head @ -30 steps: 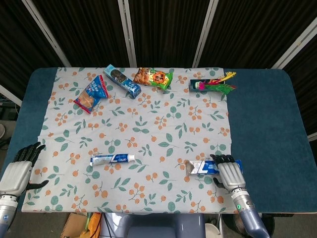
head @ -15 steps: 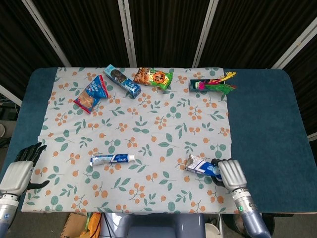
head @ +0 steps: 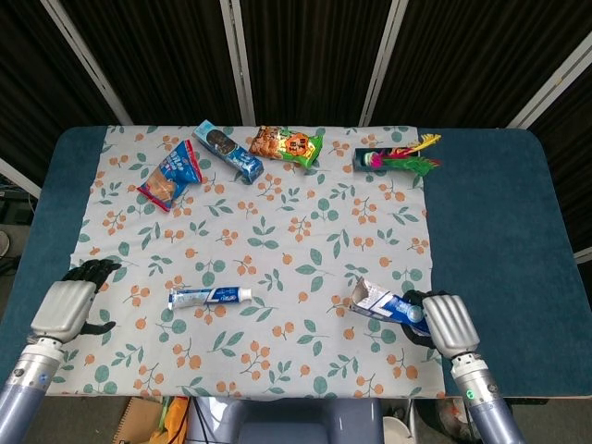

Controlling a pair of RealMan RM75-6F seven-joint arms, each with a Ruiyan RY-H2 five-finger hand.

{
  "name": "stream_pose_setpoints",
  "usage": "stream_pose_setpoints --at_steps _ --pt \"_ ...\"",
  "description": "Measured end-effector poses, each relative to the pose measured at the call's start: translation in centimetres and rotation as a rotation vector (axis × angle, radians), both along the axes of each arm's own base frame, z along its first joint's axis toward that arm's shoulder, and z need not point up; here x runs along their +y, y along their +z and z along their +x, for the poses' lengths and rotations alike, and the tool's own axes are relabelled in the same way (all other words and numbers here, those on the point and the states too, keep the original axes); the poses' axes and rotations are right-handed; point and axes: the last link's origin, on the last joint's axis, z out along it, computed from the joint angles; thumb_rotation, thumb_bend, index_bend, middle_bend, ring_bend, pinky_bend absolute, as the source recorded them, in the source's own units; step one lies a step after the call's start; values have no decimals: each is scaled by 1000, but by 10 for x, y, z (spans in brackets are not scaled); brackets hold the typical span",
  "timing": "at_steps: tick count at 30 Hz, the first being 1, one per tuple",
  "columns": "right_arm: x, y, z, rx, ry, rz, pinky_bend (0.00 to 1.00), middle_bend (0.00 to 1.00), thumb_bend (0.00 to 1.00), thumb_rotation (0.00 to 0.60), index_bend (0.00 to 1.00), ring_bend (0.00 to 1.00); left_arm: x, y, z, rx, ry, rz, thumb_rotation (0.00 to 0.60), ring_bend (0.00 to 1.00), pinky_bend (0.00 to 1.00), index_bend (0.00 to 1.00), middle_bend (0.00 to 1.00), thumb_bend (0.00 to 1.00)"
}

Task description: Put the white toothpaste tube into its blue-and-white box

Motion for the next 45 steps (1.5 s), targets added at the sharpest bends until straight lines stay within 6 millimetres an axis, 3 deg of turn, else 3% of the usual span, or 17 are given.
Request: stream_pose_setpoints --at_steps 7,13,19,26,37,45 --pt "-4 6 -4 -23 -32 -10 496 602 353 600 575 565 32 -41 40 49 -53 -97 600 251 382 270 269 136" --pt "-5 8 -5 -33 -42 -13 496 602 353 600 575 565 45 -89 69 88 -88 -158 600 290 409 311 320 154" --pt "-5 10 -6 -46 -49 -20 495 602 352 600 575 565 51 -121 84 116 -94 -182 600 329 437 346 365 176" --pt "-6 12 -6 -60 -57 -30 496 602 353 600 575 565 55 -137 91 140 -93 -167 600 422 511 419 479 219" --pt "-6 12 -6 -67 -59 -34 495 602 353 600 575 565 54 -138 80 155 -52 -160 600 476 570 469 543 270" --pt "-6 12 -8 -64 -66 -38 495 602 360 600 575 565 50 -148 76 144 -36 -178 600 626 727 606 699 458"
